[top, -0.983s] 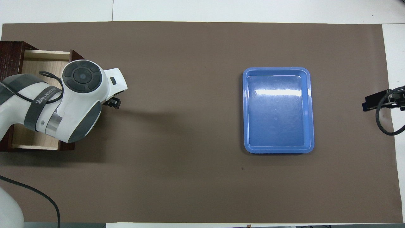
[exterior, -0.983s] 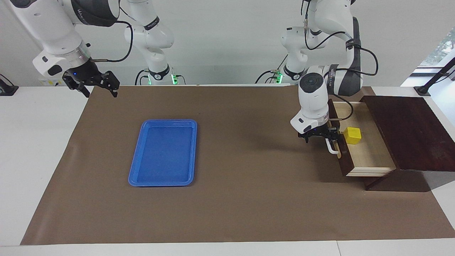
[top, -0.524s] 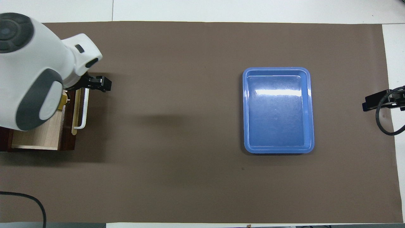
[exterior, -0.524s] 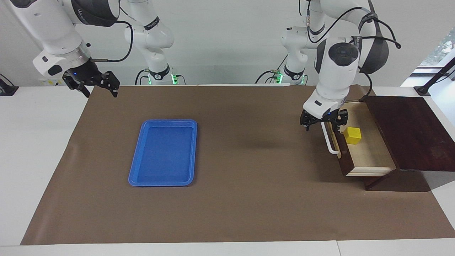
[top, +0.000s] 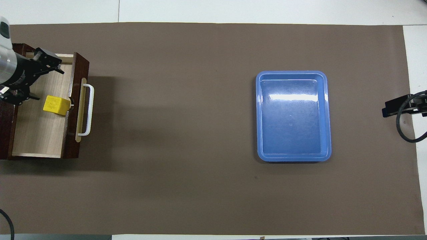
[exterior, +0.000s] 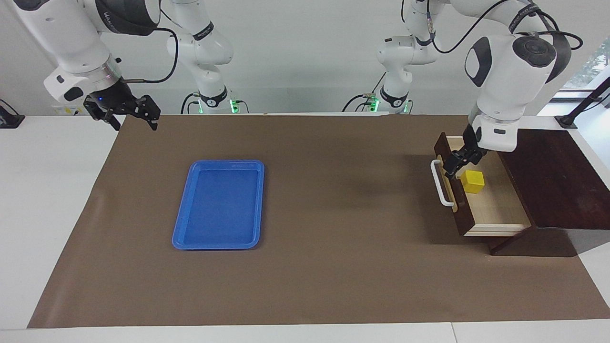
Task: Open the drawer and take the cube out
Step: 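Release the handle and lower the left gripper over the yellow cube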
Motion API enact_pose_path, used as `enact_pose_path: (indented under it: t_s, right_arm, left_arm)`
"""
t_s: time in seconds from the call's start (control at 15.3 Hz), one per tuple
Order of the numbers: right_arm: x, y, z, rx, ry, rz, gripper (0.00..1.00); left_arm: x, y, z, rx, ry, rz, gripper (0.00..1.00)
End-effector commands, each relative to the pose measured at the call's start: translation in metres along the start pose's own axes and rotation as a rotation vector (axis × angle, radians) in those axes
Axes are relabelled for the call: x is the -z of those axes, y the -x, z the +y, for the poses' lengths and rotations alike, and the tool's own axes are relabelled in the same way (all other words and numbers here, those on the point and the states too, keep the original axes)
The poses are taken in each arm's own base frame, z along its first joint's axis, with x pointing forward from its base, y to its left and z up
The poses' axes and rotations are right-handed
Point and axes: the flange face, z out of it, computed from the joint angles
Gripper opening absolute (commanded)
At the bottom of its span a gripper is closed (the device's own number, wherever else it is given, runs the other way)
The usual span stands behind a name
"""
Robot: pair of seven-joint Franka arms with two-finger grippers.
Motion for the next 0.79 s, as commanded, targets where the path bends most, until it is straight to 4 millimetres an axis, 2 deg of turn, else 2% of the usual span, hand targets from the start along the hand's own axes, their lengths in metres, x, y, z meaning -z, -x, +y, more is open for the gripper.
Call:
enact_pose_path:
  t_s: [0.0,0.07,0.26,0.52,0.72]
  right_arm:
    - [0.002,0.001,0.001,0.0,-0.022,0.012,1.0]
    - [0.002,0.001,0.002,-0.003,-0.022,0.012,1.0]
    - [0.001,0.0,0.003,-0.011,-0.023,0.01,1.0]
    - [0.002,0.001,0.001,-0.037,-0.022,0.013,1.0]
    - [0.002,-0.001,-0.002,-0.033,-0.022,0.016,1.0]
  left_arm:
    - [-0.023,-0.017,-0.014,0.203,0.001,-0.026,1.0]
    - [-0.032,-0.025,-0.021,0.276,0.002,-0.025,1.0]
    - [-0.052,-0.032,-0.033,0.347,-0.008,-0.03,1.0]
    - [-0.072,-0.03,-0.045,0.376,-0.021,-0.034,1.0]
    - [-0.078,-0.026,-0.048,0.407,-0.017,-0.03,1.0]
